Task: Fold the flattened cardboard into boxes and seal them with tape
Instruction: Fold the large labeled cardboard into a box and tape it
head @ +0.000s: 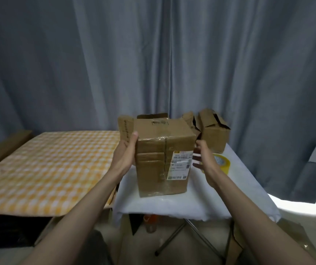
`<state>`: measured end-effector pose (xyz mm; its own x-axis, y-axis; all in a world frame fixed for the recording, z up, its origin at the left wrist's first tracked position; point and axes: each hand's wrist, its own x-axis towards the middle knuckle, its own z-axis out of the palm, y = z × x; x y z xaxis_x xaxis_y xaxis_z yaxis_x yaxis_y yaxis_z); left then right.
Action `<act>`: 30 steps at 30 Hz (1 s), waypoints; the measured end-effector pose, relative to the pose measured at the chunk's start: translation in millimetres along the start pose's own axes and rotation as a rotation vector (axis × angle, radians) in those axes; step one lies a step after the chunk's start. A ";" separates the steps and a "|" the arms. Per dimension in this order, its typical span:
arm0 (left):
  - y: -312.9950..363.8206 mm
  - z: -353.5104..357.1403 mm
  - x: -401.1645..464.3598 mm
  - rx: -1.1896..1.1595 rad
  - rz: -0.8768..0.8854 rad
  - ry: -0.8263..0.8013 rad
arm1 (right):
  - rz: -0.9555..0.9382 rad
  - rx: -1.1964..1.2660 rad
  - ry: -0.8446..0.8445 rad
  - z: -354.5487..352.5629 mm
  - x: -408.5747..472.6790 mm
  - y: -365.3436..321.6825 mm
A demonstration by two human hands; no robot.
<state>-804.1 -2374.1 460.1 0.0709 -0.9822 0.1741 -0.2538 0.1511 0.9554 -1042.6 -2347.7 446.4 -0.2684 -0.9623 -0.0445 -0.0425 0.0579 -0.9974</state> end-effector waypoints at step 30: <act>-42.7 -5.1 -63.8 0.686 -0.073 -0.442 | -0.077 -0.184 0.187 0.6 -25.1 85.3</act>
<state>-792.8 -2317.3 409.4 -0.2402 -0.9621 -0.1295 -0.8070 0.1238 0.5774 -1038.9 -2318.8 362.5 -0.4300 -0.9009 0.0590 -0.2395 0.0509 -0.9696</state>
